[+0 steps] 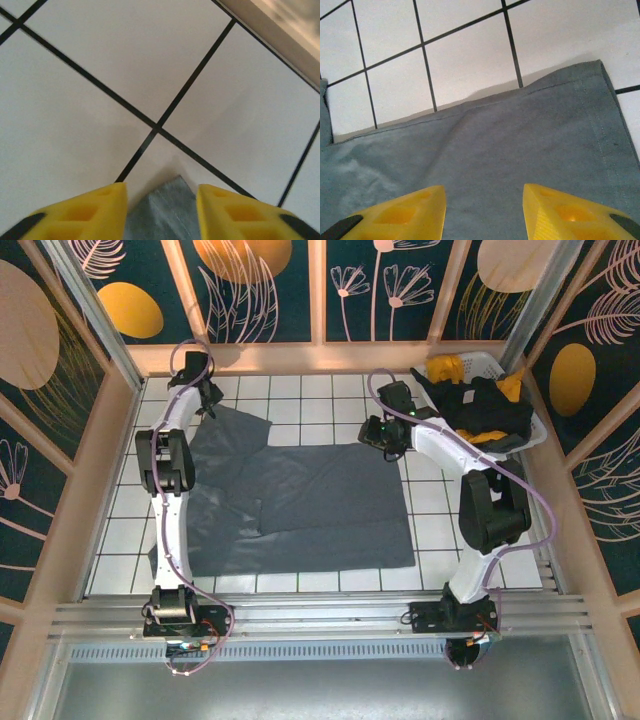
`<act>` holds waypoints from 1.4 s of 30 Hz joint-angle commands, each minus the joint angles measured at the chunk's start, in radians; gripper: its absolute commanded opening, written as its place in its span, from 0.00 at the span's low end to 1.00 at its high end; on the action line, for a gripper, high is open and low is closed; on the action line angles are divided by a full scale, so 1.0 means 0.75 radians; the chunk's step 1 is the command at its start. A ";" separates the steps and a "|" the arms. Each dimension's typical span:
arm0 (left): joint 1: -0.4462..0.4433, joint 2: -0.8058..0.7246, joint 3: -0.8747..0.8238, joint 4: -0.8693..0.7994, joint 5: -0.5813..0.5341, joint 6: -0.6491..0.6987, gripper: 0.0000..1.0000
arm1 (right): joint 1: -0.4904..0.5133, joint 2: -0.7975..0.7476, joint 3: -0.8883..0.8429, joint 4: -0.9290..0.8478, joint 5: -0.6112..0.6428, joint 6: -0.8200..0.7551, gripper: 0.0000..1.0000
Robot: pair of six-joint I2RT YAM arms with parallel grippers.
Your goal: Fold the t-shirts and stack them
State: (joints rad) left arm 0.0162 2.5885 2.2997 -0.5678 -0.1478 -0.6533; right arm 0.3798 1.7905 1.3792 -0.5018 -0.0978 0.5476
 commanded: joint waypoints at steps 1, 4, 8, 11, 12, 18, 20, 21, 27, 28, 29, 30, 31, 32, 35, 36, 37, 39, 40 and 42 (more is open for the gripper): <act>-0.016 0.047 0.063 0.068 -0.046 0.063 0.50 | -0.018 -0.052 -0.053 -0.006 0.000 -0.007 0.45; -0.033 0.109 0.132 -0.017 -0.069 0.073 0.51 | -0.030 -0.062 -0.084 -0.004 -0.006 -0.006 0.45; -0.055 0.171 0.198 -0.200 -0.152 0.056 0.48 | -0.043 -0.058 -0.092 0.000 -0.007 -0.008 0.45; -0.073 0.191 0.192 -0.291 -0.180 0.049 0.46 | -0.048 -0.046 -0.080 -0.005 0.006 -0.005 0.45; -0.082 0.198 0.192 -0.319 -0.187 0.049 0.46 | -0.049 -0.039 -0.077 -0.006 0.012 -0.002 0.45; -0.097 0.243 0.198 -0.446 -0.178 0.062 0.31 | -0.048 -0.023 -0.065 0.006 0.068 0.032 0.45; -0.097 0.227 0.198 -0.445 -0.174 0.061 0.19 | -0.047 -0.028 -0.073 0.007 0.134 0.055 0.46; -0.097 0.207 0.197 -0.436 -0.175 0.061 0.10 | -0.045 -0.029 -0.078 0.004 0.192 0.070 0.47; -0.097 0.047 0.164 -0.367 -0.183 0.017 0.00 | -0.086 0.071 -0.059 0.024 0.375 0.109 0.49; -0.097 0.020 0.149 -0.353 -0.179 0.013 0.00 | -0.099 0.097 -0.039 0.028 0.375 0.105 0.49; -0.097 -0.011 0.134 -0.342 -0.174 0.010 0.00 | -0.108 0.129 -0.012 0.033 0.372 0.094 0.49; -0.097 -0.034 0.121 -0.330 -0.163 0.008 0.00 | -0.118 0.163 0.023 0.037 0.368 0.078 0.49; -0.097 -0.054 0.111 -0.324 -0.155 0.009 0.00 | -0.124 0.195 0.054 0.037 0.364 0.062 0.49; -0.097 -0.074 0.100 -0.317 -0.138 0.009 0.00 | -0.131 0.234 0.089 0.034 0.356 0.042 0.48; -0.097 -0.117 0.070 -0.301 -0.097 0.004 0.00 | -0.138 0.354 0.201 -0.004 0.352 0.002 0.45; -0.097 -0.131 0.056 -0.297 -0.087 0.000 0.00 | -0.140 0.383 0.227 -0.010 0.348 -0.007 0.43; -0.097 -0.151 0.039 -0.287 -0.073 -0.003 0.00 | -0.140 0.409 0.253 -0.014 0.341 -0.015 0.43; -0.097 -0.186 -0.002 -0.261 -0.048 -0.011 0.00 | -0.143 0.446 0.294 -0.017 0.314 -0.026 0.43; -0.097 -0.202 -0.021 -0.254 -0.042 -0.014 0.00 | -0.142 0.467 0.319 -0.024 0.297 -0.030 0.43; -0.097 -0.233 -0.055 -0.245 -0.032 -0.019 0.00 | -0.141 0.505 0.367 -0.058 0.288 -0.027 0.42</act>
State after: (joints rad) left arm -0.0528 2.4695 2.2902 -0.7616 -0.2031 -0.6487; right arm 0.2737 2.1426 1.5890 -0.5018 0.1310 0.5510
